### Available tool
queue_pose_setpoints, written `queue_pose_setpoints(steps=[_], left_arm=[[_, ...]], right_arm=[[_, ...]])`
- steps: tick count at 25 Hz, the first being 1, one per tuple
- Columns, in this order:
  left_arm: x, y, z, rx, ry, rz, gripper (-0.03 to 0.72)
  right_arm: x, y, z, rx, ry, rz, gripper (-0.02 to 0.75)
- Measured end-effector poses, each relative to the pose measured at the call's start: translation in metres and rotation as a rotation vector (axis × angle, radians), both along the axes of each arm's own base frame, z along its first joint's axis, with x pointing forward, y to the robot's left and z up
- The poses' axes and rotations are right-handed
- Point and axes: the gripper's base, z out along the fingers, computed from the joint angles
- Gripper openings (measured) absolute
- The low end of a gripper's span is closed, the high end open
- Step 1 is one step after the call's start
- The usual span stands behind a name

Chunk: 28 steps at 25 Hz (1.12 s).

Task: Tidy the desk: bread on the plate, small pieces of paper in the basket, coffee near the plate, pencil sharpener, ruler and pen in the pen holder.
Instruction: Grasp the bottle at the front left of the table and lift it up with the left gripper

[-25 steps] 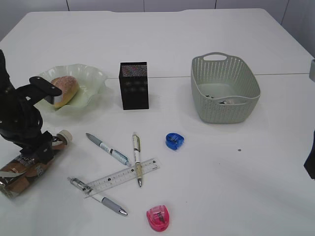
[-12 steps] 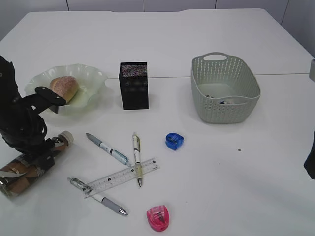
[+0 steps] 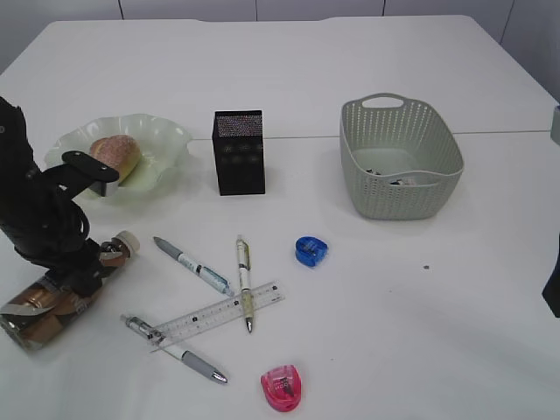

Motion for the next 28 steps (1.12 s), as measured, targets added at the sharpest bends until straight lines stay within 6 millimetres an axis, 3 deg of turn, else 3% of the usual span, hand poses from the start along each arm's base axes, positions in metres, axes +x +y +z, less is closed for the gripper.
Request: queue_pose_setpoints(steps=[6,12,17,24,28], left_arm=[[0.002,-0.011,0.007,-0.156,-0.046,0.148,0.359],[-0.010,-0.011,0.055,-0.240,-0.288,0.190,0.358],[-0.044,-0.001,0.075,-0.264,-0.434,0.215,0.358],[-0.097,0.015,0.081,-0.292,-0.729,0.269,0.357],[-0.113,0.015,0.082,-0.342,-0.905,0.303,0.356]], right_arm=[[0.000,0.000,0.000,0.000,0.000,0.000,0.577],[0.000,0.000,0.000,-0.001,0.000,0.000,0.577],[0.000,0.000,0.000,-0.001,0.000,0.000,0.577],[0.000,0.000,0.000,-0.001,0.000,0.000,0.577],[0.000,0.000,0.000,-0.001,0.000,0.000,0.577]])
